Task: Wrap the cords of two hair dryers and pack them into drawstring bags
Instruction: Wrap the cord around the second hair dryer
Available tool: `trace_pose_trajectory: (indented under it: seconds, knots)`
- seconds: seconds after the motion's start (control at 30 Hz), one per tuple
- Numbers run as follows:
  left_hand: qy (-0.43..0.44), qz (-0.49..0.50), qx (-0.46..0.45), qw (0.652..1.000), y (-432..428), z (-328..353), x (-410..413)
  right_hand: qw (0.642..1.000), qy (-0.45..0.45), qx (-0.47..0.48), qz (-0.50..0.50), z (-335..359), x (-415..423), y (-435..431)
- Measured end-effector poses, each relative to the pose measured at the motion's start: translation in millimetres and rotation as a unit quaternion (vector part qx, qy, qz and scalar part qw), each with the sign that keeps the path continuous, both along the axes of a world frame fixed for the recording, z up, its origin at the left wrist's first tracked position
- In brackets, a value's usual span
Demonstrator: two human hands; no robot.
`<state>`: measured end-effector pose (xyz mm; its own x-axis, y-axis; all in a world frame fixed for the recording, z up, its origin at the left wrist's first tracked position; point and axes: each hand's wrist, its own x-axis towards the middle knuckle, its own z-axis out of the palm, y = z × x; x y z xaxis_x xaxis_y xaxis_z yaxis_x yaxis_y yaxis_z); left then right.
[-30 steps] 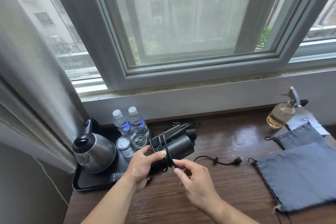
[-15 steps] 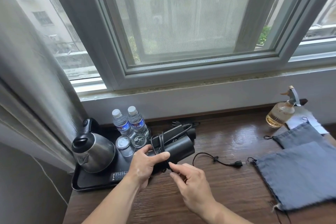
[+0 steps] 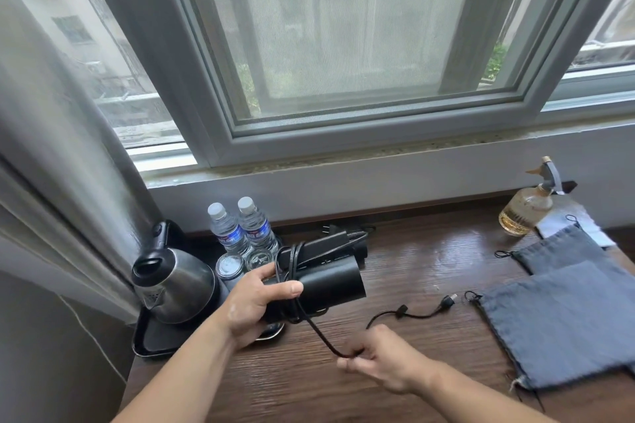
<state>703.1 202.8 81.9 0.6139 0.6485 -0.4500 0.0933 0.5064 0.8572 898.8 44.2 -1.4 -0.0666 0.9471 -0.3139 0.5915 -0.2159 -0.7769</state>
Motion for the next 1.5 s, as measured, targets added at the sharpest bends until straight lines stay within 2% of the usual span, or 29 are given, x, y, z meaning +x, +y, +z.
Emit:
trace_pose_trajectory:
  seconds: [0.17, 0.33, 0.6, 0.77, 0.97, 1.17, 1.5]
  knots:
    - [-0.004, -0.048, 0.0, 0.999, 2.0, 1.8, -3.5, 0.992, -0.079, -0.068, 0.074, -6.2, 32.3, 14.6]
    - [-0.002, -0.11, -0.013, 0.994, 4.2, 4.6, -12.1, 0.982, -0.138, -0.059, 0.116, -8.8, 55.2, 28.1]
    - [0.02, -0.187, 0.0, 0.982, 7.4, 3.5, -21.0, 0.974, -0.185, -0.087, 0.093, 1.7, 82.4, 48.3]
    - [0.024, -0.232, -0.01, 0.972, 4.1, 2.1, -18.0, 0.962, -0.219, -0.106, 0.124, 23.1, 89.0, 67.9]
    - [0.09, -0.29, 0.046, 0.952, 2.6, 5.4, -10.2, 0.95, -0.27, -0.07, 0.139, 46.9, 84.3, 95.7]
    - [0.161, -0.274, 0.051, 0.947, -4.9, -0.9, -11.2, 0.953, -0.286, -0.004, 0.103, 68.7, 88.7, 105.6]
    - [0.205, -0.16, 0.044, 0.965, -12.5, -26.4, -23.6, 0.975, -0.215, 0.05, 0.032, 94.3, 86.1, 93.7]
